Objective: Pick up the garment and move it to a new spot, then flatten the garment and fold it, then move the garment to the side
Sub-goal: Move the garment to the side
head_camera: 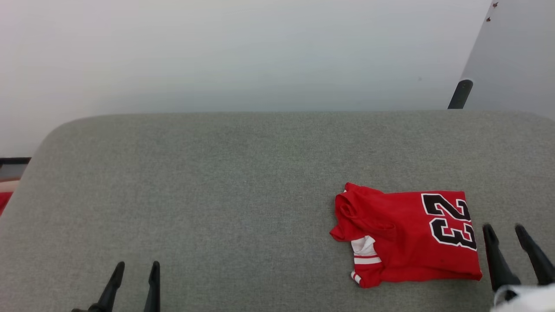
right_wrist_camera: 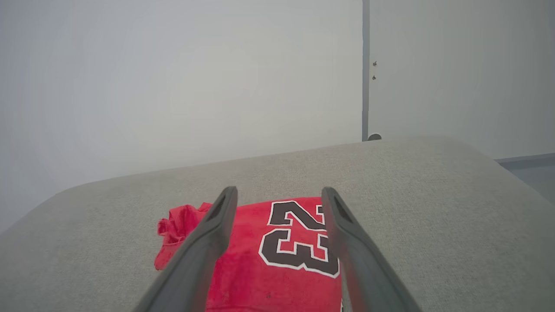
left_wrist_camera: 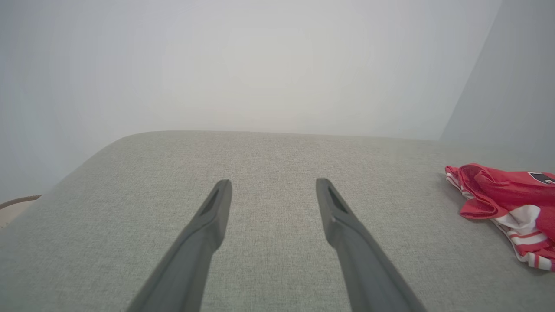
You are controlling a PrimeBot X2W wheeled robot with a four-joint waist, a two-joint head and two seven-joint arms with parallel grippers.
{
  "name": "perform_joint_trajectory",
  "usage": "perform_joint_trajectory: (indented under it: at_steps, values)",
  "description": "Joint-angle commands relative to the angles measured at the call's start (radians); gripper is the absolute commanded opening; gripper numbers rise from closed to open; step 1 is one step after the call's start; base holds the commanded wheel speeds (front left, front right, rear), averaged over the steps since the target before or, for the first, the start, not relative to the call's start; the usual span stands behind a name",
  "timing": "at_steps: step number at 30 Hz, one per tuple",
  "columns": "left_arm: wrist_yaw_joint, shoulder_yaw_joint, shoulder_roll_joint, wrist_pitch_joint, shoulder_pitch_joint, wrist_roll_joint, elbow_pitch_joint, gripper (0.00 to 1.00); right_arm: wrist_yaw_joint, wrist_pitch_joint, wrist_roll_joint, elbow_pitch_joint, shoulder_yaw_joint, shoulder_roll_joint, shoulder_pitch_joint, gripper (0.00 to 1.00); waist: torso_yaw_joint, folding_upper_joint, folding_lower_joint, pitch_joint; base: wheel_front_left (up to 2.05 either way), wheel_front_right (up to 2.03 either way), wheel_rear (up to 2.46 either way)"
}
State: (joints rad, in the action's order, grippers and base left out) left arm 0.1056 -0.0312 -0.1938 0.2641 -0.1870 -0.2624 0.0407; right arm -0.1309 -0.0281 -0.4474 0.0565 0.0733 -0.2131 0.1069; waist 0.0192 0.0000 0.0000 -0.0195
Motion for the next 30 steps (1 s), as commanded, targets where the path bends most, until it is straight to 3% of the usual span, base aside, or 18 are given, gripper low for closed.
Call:
perform_joint_trajectory:
  at_steps: [1, 7, 16, 20, 24, 28, 30]
  values:
    - [-0.004, 0.001, 0.003, -0.001, 0.01, 0.002, -0.002, 1.0, 0.0, 0.014, -0.007, 0.001, -0.003, -0.005, -0.027, 1.0, 0.001, 0.0, 0.0, 0.006, 0.0, 0.0, 0.0]
    - [0.003, 0.009, 0.004, -0.001, 0.053, -0.009, -0.003, 1.0, 0.0, 0.275, 0.038, -0.026, -0.034, -0.058, -0.203, 1.0, -0.004, 0.0, 0.0, 0.064, 0.0, 0.0, 0.0]
    - [0.018, 0.027, -0.008, -0.001, 0.128, -0.035, 0.026, 1.0, 0.001, 0.886, -0.017, -0.159, 0.009, -0.13, -0.423, 1.0, 0.006, 0.0, 0.0, 0.156, 0.0, 0.0, 0.0]
    - [0.021, 0.034, -0.019, -0.001, 0.165, -0.045, 0.027, 1.0, 0.001, 1.106, -0.006, -0.19, 0.079, -0.091, -0.474, 1.0, 0.014, 0.0, 0.0, 0.2, 0.0, 0.0, 0.0]
    - [0.025, 0.041, -0.033, -0.001, 0.206, -0.055, 0.025, 1.0, 0.001, 1.198, 0.037, -0.189, 0.124, -0.049, -0.509, 1.0, 0.022, 0.0, 0.0, 0.252, 0.0, 0.0, 0.0]
    - [0.025, 0.049, -0.043, -0.001, 0.242, -0.062, 0.027, 1.0, 0.001, 1.187, 0.078, -0.224, 0.161, -0.014, -0.526, 1.0, 0.029, 0.0, 0.0, 0.296, 0.0, 0.0, 0.0]
    - [0.026, 0.052, -0.048, -0.001, 0.255, -0.064, 0.028, 1.0, 0.001, 1.169, 0.116, -0.233, 0.15, -0.031, -0.521, 1.0, 0.032, 0.0, 0.0, 0.313, 0.0, 0.0, 0.0]
